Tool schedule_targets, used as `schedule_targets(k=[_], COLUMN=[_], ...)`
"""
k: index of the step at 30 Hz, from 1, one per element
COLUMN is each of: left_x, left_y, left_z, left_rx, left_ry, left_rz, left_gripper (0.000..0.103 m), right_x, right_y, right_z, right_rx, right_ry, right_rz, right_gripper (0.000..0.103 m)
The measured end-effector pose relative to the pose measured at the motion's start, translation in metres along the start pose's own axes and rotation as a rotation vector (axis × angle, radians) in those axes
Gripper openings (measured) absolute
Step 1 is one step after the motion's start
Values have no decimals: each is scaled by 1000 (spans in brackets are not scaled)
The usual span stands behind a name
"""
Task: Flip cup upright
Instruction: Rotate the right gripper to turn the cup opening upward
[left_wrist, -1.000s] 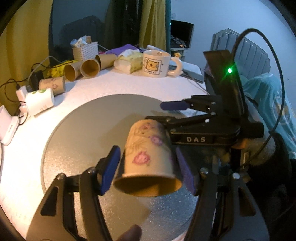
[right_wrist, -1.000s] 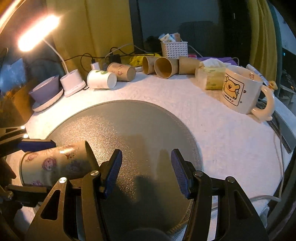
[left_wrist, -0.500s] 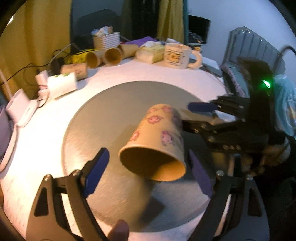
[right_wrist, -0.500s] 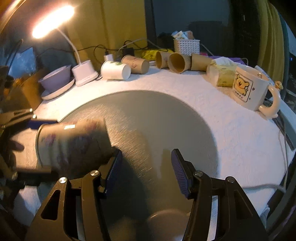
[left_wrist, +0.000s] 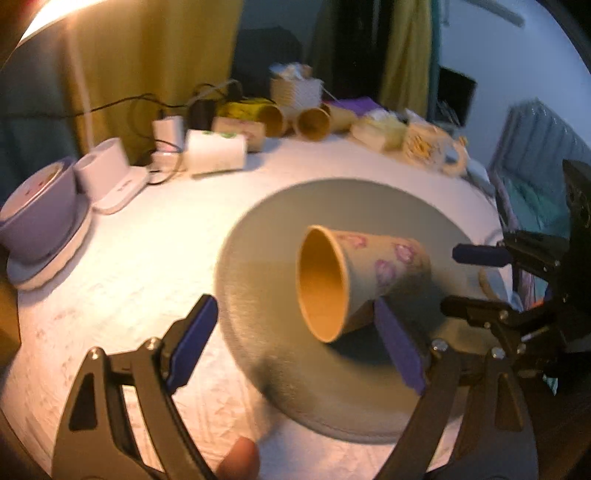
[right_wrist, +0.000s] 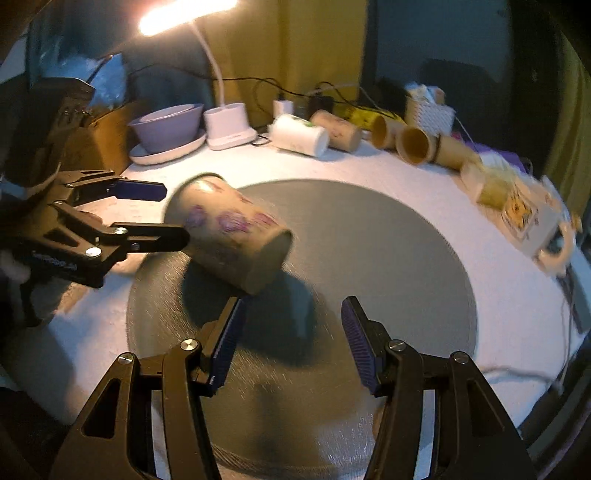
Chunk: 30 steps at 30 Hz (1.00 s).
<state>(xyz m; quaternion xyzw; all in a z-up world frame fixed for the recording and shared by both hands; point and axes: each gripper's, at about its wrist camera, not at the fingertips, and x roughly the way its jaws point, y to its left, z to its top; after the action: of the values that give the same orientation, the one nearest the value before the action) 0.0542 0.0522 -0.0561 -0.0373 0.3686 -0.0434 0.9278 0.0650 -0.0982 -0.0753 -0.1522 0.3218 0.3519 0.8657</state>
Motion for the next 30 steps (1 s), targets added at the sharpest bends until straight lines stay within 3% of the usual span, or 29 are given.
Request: schedule_targets(k=[1, 2, 4, 15, 22, 24, 26, 30], left_x=[-1, -3, -4, -17, -17, -17, -18, -17], left_y=[5, 11, 20, 58, 62, 62, 60, 60], left_z=[-1, -1, -1, -3, -5, -5, -5, -5], left_rx=[-22, -47, -86, -285, -310, -309, -306, -302], left_ry=[-8, -20, -35, -79, -73, -75, -76, -76], left_rz=[5, 10, 14, 43, 49, 47, 48, 52], left_gripper=[87, 87, 87, 87, 87, 87, 87, 87], right_x=[2, 5, 12, 70, 97, 103, 104, 97], right_y=[5, 12, 23, 58, 61, 60, 58, 45], right_z=[6, 13, 24, 71, 79, 81, 84, 92], right_rx=[-30, -71, -143, -435, -574, -585, -586, -499], right_ry=[2, 4, 12, 135, 256, 286, 294, 256], right_rz=[1, 0, -3, -83, -123, -124, -120, -102], right_gripper=[64, 77, 81, 81, 81, 81, 68, 68])
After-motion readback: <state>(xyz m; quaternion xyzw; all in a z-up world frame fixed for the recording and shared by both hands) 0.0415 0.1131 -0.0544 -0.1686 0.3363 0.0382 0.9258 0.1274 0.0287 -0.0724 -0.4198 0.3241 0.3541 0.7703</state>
